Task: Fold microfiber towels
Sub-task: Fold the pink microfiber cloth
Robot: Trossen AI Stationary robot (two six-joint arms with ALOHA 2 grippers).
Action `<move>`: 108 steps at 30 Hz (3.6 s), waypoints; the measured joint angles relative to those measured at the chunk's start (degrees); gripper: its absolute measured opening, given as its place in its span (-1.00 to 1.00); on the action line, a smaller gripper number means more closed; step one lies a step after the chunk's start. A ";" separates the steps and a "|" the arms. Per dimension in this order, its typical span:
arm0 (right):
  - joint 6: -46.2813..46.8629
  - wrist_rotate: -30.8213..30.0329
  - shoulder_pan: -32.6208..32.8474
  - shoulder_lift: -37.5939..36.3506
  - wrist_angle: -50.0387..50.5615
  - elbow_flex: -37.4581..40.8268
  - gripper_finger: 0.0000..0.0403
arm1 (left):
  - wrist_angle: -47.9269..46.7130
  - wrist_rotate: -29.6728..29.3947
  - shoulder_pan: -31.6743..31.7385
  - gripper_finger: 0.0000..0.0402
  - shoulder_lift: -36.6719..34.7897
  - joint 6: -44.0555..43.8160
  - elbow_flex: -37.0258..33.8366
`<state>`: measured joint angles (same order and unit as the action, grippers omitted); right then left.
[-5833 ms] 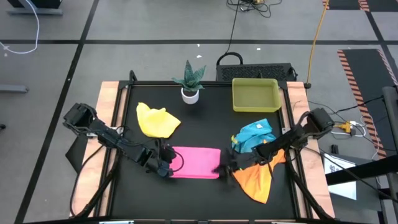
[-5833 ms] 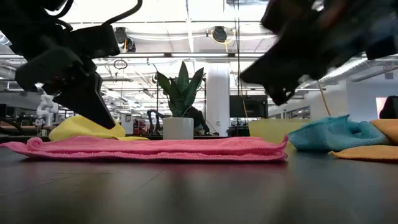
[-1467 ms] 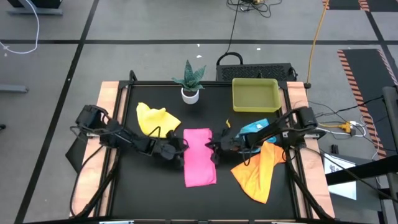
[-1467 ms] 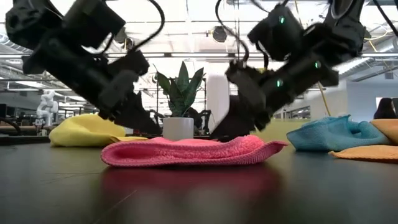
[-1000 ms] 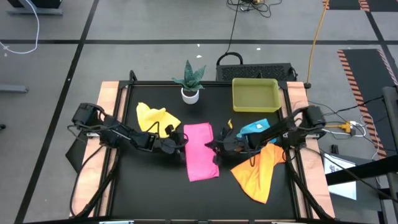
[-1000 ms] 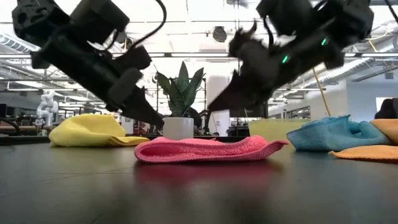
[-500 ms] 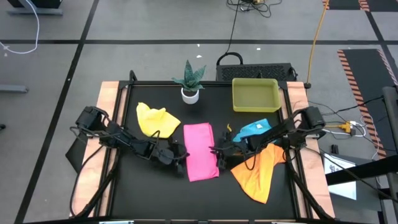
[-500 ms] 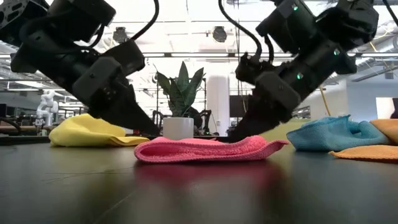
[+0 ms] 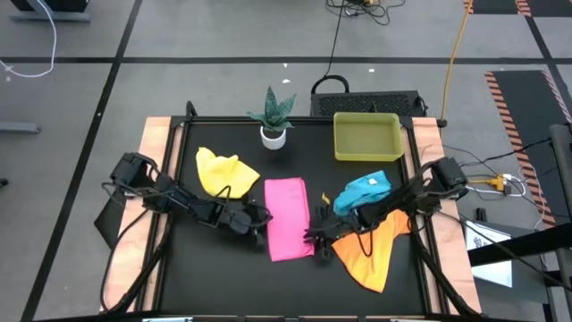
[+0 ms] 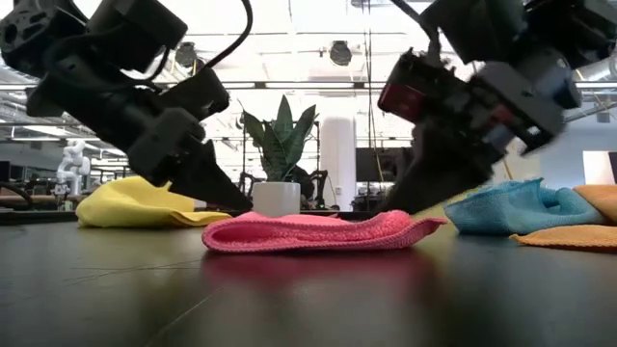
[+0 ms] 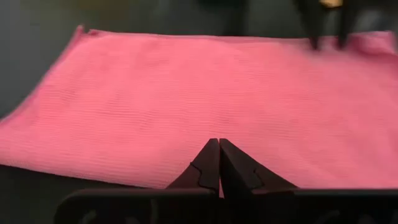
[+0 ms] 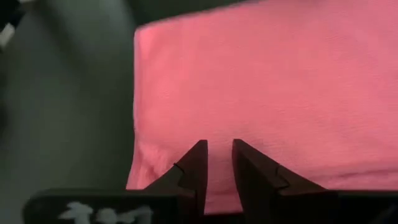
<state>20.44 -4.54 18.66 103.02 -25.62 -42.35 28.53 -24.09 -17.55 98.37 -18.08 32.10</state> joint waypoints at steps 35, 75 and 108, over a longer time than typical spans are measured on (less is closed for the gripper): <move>13.36 -14.79 -8.40 2.58 8.24 -2.08 -0.97 | -9.47 1.54 0.39 -0.92 -0.70 0.82 0.11; 11.13 -7.10 0.12 -10.53 12.26 6.21 -0.51 | -23.68 14.02 -14.16 -0.92 -12.89 1.39 0.01; -3.07 -4.28 5.72 -15.02 -7.65 15.37 -0.48 | -23.52 10.72 -12.95 -0.68 -9.66 5.82 0.00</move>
<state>17.37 -8.82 24.37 88.01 -33.27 -26.98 5.01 -13.37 -30.50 88.71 -12.26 32.10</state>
